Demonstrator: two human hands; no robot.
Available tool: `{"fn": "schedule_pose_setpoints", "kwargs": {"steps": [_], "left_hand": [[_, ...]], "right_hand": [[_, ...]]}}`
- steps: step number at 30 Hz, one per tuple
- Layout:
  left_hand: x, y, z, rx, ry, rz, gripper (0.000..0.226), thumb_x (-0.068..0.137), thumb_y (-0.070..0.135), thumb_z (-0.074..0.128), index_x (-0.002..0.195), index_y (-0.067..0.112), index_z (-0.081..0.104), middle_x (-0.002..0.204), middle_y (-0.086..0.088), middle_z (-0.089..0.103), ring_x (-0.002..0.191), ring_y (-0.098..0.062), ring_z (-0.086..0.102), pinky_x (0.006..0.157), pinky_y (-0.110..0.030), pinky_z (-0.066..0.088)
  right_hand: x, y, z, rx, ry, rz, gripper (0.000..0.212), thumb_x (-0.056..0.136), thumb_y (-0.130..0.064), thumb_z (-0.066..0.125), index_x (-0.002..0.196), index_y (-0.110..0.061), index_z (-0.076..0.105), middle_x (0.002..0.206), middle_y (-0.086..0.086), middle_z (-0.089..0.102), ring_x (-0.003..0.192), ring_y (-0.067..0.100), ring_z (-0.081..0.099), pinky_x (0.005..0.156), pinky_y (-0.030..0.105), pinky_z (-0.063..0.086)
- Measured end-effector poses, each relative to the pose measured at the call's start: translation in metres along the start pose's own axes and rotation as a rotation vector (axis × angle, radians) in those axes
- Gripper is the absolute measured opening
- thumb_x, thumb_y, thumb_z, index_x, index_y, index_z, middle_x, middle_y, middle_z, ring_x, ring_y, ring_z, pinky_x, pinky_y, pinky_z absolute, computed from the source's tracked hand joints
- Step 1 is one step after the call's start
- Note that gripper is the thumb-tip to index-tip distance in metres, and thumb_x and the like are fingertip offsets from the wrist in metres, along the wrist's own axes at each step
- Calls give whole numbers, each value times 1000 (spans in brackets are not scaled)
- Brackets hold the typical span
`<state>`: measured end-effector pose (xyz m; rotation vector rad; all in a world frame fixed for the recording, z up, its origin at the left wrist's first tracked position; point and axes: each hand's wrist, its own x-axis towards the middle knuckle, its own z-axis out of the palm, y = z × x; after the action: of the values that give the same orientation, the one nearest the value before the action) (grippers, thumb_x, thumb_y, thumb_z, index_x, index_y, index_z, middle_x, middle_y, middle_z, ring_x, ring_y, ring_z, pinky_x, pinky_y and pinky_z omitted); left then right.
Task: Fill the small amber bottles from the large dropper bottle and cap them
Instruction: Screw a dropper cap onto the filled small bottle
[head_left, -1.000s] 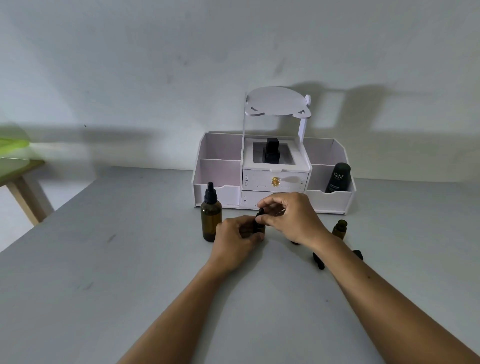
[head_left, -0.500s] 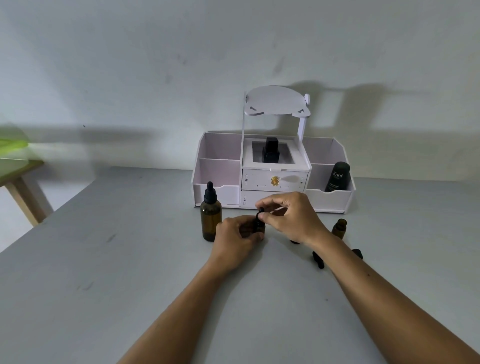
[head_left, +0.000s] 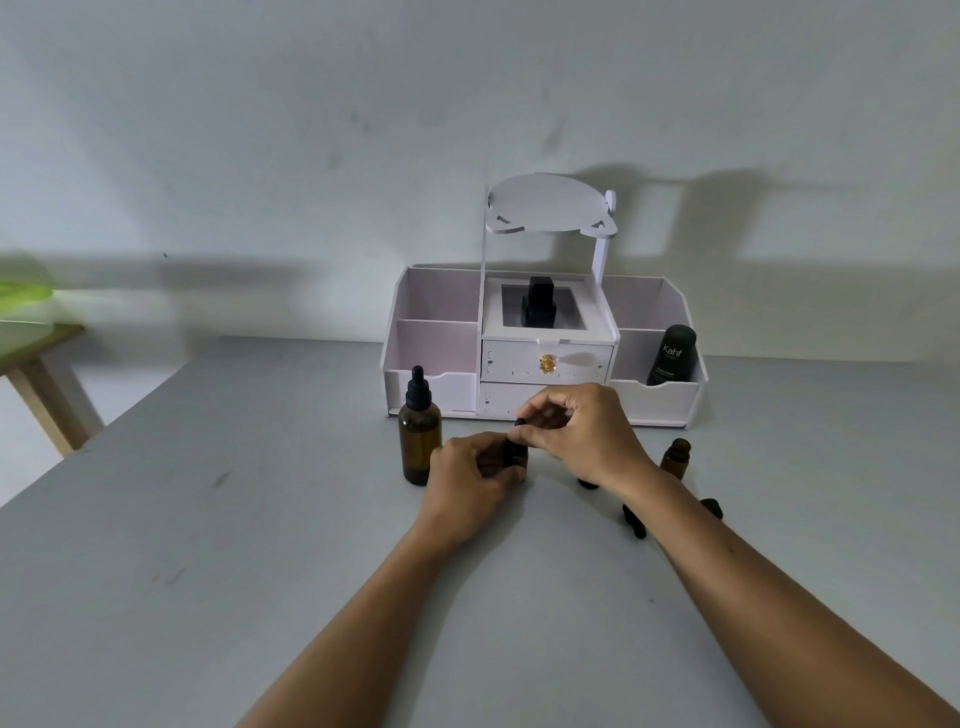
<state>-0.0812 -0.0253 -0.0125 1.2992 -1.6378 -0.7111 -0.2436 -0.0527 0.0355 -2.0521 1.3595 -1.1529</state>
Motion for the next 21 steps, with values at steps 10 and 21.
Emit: {"fn": "schedule_pose_setpoints", "kwargs": {"steps": [10,21], "left_hand": [[1,-1,0,-4,-3,12,33,82,9,77,114,17,74,96,10,75,85,7,69,82,-4,49],[2,-3,1,-20,3,-6,34,81,9,77,114,17,74,92,14,74,84,14,67,79,-2,48]], "right_hand": [[-1,1,3,-4,4,9,20,69,-16,90,84,-15,78,74,-3,73,63,2,64,64,10,51],[-2,0,4,-24,-6,2,18,73,-9,86,87,-19,79,76,-7,74,66,2,66,68,11,52]]}}
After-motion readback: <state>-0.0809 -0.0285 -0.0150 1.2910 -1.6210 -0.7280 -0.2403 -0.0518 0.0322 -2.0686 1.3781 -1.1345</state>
